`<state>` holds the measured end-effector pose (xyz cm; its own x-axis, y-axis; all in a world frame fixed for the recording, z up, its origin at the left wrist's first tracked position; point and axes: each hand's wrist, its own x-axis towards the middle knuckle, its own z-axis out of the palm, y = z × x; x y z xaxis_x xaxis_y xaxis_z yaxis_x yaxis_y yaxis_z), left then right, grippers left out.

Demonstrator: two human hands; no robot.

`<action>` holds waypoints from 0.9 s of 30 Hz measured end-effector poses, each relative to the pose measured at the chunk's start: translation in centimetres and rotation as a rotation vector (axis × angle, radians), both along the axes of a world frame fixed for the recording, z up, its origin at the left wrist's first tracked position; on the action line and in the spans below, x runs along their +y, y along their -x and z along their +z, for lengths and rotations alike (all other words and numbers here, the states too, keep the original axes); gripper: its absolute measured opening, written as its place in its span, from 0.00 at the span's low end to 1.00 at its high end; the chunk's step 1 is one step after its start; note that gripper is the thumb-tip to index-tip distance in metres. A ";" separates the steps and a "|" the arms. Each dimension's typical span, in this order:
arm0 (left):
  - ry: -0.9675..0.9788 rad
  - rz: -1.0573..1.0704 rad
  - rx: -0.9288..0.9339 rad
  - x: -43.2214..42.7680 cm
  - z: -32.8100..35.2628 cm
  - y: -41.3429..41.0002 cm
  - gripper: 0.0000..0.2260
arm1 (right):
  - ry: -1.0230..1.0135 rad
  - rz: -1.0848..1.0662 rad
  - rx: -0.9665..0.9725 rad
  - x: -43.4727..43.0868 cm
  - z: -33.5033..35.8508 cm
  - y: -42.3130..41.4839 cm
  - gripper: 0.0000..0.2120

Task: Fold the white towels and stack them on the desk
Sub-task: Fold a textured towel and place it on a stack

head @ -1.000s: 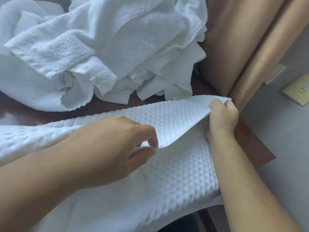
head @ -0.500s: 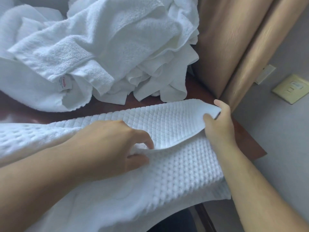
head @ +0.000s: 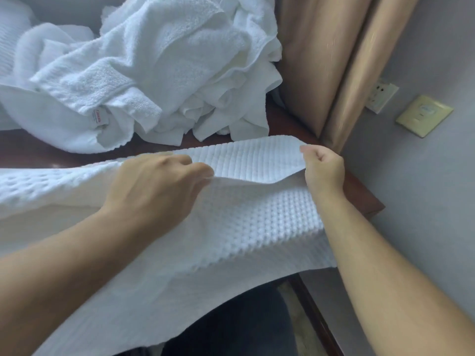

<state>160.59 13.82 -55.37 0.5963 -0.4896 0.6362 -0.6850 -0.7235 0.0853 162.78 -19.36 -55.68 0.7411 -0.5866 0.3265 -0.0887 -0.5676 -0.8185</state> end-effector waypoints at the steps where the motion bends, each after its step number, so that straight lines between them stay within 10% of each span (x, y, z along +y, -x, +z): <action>1: 0.066 -0.009 -0.088 -0.3 -0.2 0.5 0.09 | 0.032 -0.053 -0.062 0.3 -0.1 0.2 0.13; 4: 0.110 -0.103 -0.297 -0.8 -0.5 1.4 0.07 | 0.016 -0.115 -0.131 0.5 0.1 0.4 0.15; 15: -0.096 -0.448 -0.072 -0.6 -1.1 1.2 0.09 | 0.080 -0.241 -0.020 0.9 0.6 1.2 0.21; 19: -0.112 -0.445 -0.027 -0.5 -1.2 1.2 0.11 | 0.568 -0.329 0.243 2.1 1.2 1.3 0.21; 22: -0.119 -0.434 -0.015 -0.7 -1.1 1.2 0.12 | 0.745 -0.067 0.178 4.5 3.0 0.6 0.18; 27: -0.140 -0.417 -0.001 -0.6 -0.8 1.2 0.11 | 0.548 0.410 0.731 9.6 1.2 -0.4 0.32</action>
